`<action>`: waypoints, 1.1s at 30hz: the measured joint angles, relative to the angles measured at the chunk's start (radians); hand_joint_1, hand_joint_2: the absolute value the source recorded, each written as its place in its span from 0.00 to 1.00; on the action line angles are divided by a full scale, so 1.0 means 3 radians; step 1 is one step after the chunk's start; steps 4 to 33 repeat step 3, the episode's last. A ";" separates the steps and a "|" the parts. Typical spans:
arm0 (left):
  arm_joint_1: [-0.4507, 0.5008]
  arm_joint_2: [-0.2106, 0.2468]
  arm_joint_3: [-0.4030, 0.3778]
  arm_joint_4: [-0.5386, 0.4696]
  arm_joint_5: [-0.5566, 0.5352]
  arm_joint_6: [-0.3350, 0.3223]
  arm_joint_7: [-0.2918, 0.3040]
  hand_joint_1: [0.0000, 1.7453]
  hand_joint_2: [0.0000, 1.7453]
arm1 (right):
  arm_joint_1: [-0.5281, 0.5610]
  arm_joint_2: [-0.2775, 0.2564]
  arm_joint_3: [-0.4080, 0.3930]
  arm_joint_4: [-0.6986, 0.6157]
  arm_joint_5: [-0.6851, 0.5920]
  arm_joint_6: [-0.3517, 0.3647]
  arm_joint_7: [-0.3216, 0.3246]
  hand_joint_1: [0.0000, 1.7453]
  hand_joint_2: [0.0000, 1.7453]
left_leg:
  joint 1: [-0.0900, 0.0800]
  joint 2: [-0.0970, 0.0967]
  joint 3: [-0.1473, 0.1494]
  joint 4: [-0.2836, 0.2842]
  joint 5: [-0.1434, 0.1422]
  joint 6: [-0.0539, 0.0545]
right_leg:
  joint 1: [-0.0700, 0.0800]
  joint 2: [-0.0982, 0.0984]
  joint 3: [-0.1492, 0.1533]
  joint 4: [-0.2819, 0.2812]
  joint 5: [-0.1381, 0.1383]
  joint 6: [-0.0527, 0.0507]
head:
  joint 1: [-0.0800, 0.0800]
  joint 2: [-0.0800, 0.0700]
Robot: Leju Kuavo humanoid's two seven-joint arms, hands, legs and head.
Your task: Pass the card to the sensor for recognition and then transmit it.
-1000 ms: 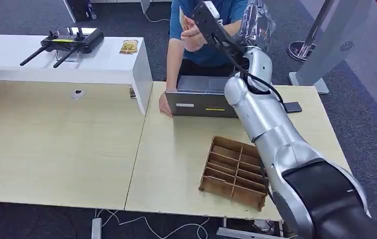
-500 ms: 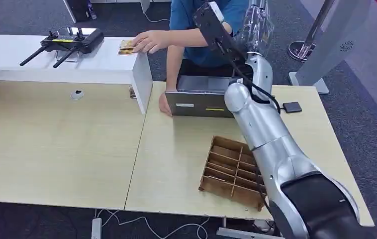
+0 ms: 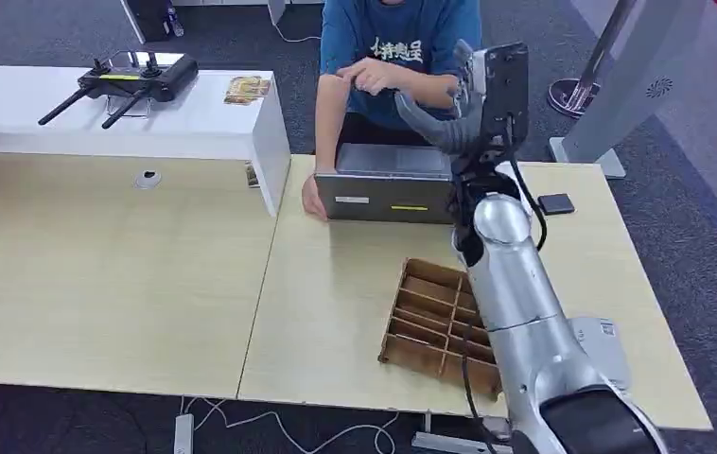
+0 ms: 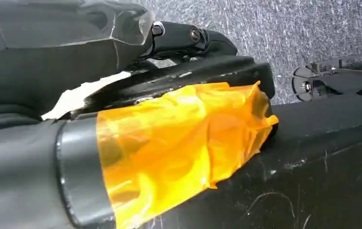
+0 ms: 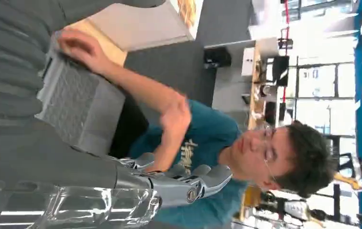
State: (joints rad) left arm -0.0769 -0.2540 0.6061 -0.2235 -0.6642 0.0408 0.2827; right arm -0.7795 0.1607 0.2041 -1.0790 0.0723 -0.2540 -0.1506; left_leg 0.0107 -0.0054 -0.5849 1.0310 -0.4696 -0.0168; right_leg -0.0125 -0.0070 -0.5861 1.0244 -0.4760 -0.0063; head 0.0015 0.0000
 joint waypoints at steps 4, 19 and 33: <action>0.0016 -0.0001 0.0038 0.0001 0.0027 0.0019 -0.0036 0.00 0.00 | 0.0285 -0.0102 -0.0003 -0.0222 -0.0185 -0.0065 -0.0108 0.00 1.00 | 0.0000 0.0000 -0.0001 0.0000 -0.0001 0.0000 | 0.0000 0.0001 0.0000 -0.0001 0.0000 0.0000 | -0.0001 0.0001; 0.0016 -0.0001 0.0038 0.0001 0.0027 0.0019 -0.0036 0.00 0.00 | 0.0285 -0.0102 -0.0003 -0.0222 -0.0185 -0.0065 -0.0108 0.00 1.00 | 0.0000 0.0000 -0.0001 0.0000 -0.0001 0.0000 | 0.0000 0.0001 0.0000 -0.0001 0.0000 0.0000 | -0.0001 0.0001; 0.0016 -0.0001 0.0038 0.0001 0.0027 0.0019 -0.0036 0.00 0.00 | 0.0285 -0.0102 -0.0003 -0.0222 -0.0185 -0.0065 -0.0108 0.00 1.00 | 0.0000 0.0000 -0.0001 0.0000 -0.0001 0.0000 | 0.0000 0.0001 0.0000 -0.0001 0.0000 0.0000 | -0.0001 0.0001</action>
